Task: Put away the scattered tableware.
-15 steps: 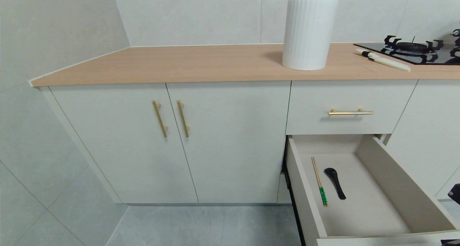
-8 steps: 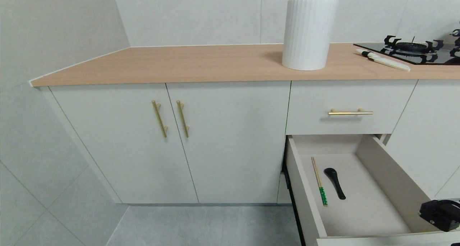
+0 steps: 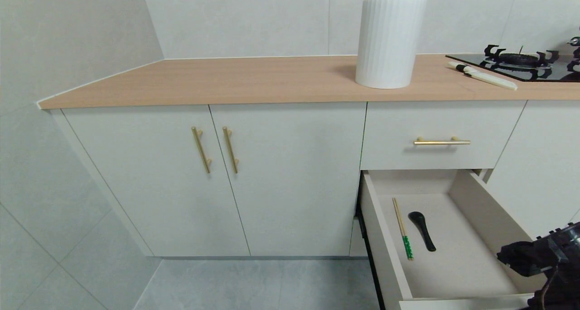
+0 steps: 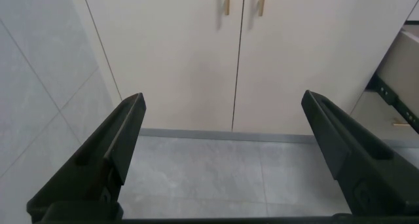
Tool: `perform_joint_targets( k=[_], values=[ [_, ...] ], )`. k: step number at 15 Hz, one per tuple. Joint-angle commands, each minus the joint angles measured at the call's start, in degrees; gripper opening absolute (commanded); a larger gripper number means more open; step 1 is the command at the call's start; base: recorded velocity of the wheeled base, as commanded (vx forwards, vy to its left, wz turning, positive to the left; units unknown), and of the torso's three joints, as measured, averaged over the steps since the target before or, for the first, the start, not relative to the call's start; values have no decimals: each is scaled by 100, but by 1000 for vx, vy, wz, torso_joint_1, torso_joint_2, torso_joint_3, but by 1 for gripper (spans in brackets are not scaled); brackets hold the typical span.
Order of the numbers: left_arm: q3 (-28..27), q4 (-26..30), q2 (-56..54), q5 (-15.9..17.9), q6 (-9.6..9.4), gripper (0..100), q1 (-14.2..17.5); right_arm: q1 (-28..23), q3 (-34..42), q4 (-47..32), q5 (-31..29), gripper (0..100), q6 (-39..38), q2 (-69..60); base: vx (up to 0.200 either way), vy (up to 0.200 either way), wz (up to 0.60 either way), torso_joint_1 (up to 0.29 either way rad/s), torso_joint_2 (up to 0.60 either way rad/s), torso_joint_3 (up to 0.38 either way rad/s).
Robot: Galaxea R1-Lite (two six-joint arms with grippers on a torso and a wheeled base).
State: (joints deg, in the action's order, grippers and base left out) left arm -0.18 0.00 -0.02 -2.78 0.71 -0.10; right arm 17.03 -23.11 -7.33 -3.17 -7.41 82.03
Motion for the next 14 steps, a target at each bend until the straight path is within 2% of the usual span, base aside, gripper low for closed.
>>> perform_joint_targets(
  k=[1, 4, 7, 9, 14],
  values=[
    [1, 0, 2, -3, 0, 100, 1, -7, -9, 302, -193, 100, -120, 481, 0, 0, 0, 0, 0, 0],
    [1, 0, 2, -3, 8, 100, 1, -7, -106, 838, -307, 100, -138, 718, 0, 0, 0, 0, 0, 0],
    [1, 0, 2, -3, 0, 100, 1, -24, -492, 1163, -738, 100, -147, 1236, 0, 0, 0, 0, 0, 0],
    [9, 0, 2, -3, 0, 100, 1, -86, -985, 1198, -773, 100, -147, 1685, 0, 0, 0, 0, 0, 0],
    [1, 0, 2, -3, 0, 100, 1, -622, -2444, 1198, -755, 100, -138, 2810, 0, 0, 0, 0, 0, 0]
  ],
)
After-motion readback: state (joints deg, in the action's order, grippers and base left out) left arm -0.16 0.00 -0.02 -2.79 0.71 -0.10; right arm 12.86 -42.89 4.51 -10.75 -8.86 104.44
